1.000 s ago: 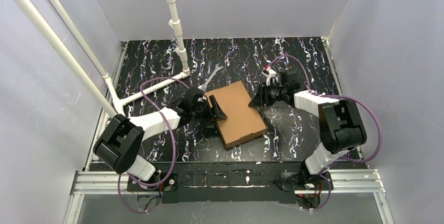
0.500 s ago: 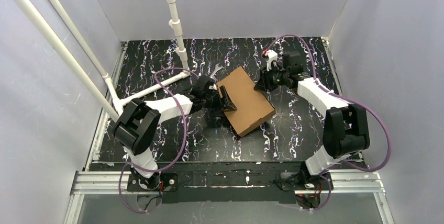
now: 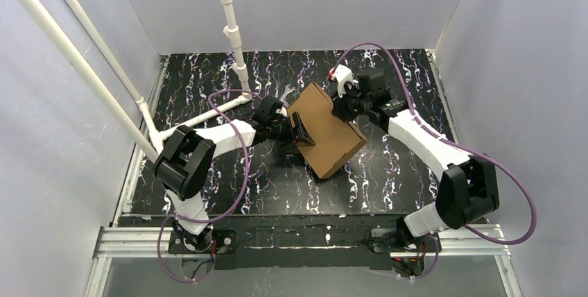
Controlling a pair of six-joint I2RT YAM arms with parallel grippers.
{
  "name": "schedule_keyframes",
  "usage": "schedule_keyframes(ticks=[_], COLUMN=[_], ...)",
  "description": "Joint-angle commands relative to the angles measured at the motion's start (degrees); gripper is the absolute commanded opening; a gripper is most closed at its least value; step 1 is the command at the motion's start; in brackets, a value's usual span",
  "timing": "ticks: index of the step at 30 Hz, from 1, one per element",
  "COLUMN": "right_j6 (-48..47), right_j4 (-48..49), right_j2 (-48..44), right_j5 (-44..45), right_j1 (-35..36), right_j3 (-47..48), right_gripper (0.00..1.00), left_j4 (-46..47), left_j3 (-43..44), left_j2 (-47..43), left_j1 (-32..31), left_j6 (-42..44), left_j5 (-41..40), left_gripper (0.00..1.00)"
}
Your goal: Fold the paper box
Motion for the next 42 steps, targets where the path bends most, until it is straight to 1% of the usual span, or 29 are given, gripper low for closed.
schedule_keyframes(ticks=[1,5,6,7,11,14,16,18,20,21,23,25,26,27,29,30,31,32,33,34,37,39,41,42], right_j6=[0.7,-1.3,-2.6,-5.0,-10.6,-14.1,-16.5,-19.1,-23.9,-25.4,-25.4,-24.6,-24.1,-25.0,-29.0,-31.1,-32.3,-33.0,-34.0,-35.6,-39.4,-40.6,-42.0,-42.8], right_j4=[-8.8,-9.9,-10.6,-12.4,-17.2,-20.7,-24.4,-28.0,-32.4,-33.4,-32.3,-29.8,-28.7,-28.7,-31.0,-32.5,-34.1,-35.5,-37.7,-40.7,-46.6,-46.6,-45.3,-44.6], right_j2=[-0.9,-1.4,-1.6,-1.9,-2.1,-3.0,-3.8,-4.7,-6.0,-6.9,-9.2,-12.4,-14.8,-16.4,-19.7,-20.8,-21.3,-21.3,-20.8,-20.1,-18.9,-19.4,-20.4,-20.8], right_j5=[-12.1,-14.5,-15.4,-16.5,-21.1,-23.5,-26.0,-32.0,-36.1,-36.7,-35.9,-34.6,-33.5,-32.2,-26.3,-22.5,-18.5,-14.6,-11.4,-9.5,-8.9,-5.6,-2.1,-0.9], right_j1=[6.6,9.4,10.2,12.4,17.4,18.5,17.2,14.5,10.6,8.1,3.5,-2.4,-4.7,-6.9,-9.9,-10.9,-11.8,-12.5,-13.4,-15.1,-21.5,-25.1,-28.1,-28.6], right_j3=[0.4,0.4,0.5,0.6,-0.7,-0.6,2.3,4.8,6.7,6.9,5.1,0.8,-1.2,-2.7,-4.3,-4.8,-5.2,-5.7,-6.0,-6.1,-8.0,-10.6,-13.7,-15.4], right_gripper=[0.27,0.27,0.27,0.27,0.31,0.36,0.40,0.42,0.47,0.49,0.53,0.59,0.60,0.61,0.62,0.59,0.45,0.33,0.25,0.21,0.12,0.08,0.06,0.05], left_j4=[8.0,8.1,8.1,8.1,8.1,8.1,8.1,8.0,7.9,7.6,6.4,5.3,4.5,3.0,-1.4,-3.7,-4.7,-5.1,-5.2,-4.9,-3.7,-2.5,-2.8,-3.1], left_j3=[-0.9,-6.0,-7.4,-8.5,-7.8,-9.3,-11.9,-14.5,-17.1,-18.3,-20.0,-20.9,-20.9,-20.3,-18.4,-17.4,-16.8,-16.5,-16.2,-15.9,-14.7,-13.2,-11.3,-10.3], left_j2=[-2.6,-6.2,-7.3,-8.1,-7.8,-9.6,-11.8,-14.3,-17.1,-18.7,-22.0,-25.4,-27.5,-28.5,-31.2,-31.8,-32.2,-32.6,-32.5,-32.3,-30.6,-28.7,-26.3,-24.9], left_j1=[0.7,1.4,1.6,1.7,2.4,2.8,3.0,3.2,3.7,3.9,3.9,3.9,3.8,3.6,2.8,2.4,2.0,1.6,1.4,1.3,0.7,-0.2,-0.8,-1.1], left_j6=[-0.4,-0.4,-0.7,-1.2,-1.6,-1.7,-1.2,-0.7,0.3,1.1,2.9,4.0,4.8,5.7,9.0,10.5,11.7,12.4,12.9,13.0,13.1,13.1,13.9,14.2], left_j5=[-4.7,-5.8,-6.4,-7.1,-7.1,-7.1,-6.5,-6.2,-5.8,-5.6,-4.9,-3.0,-2.0,-1.5,-1.4,-1.5,-1.4,-1.4,-1.4,-1.4,-2.0,-2.6,-3.5,-3.8], left_gripper=[0.63,0.63,0.63,0.62,0.62,0.62,0.63,0.63,0.63,0.64,0.65,0.66,0.67,0.67,0.69,0.70,0.69,0.69,0.68,0.68,0.64,0.58,0.56,0.55])
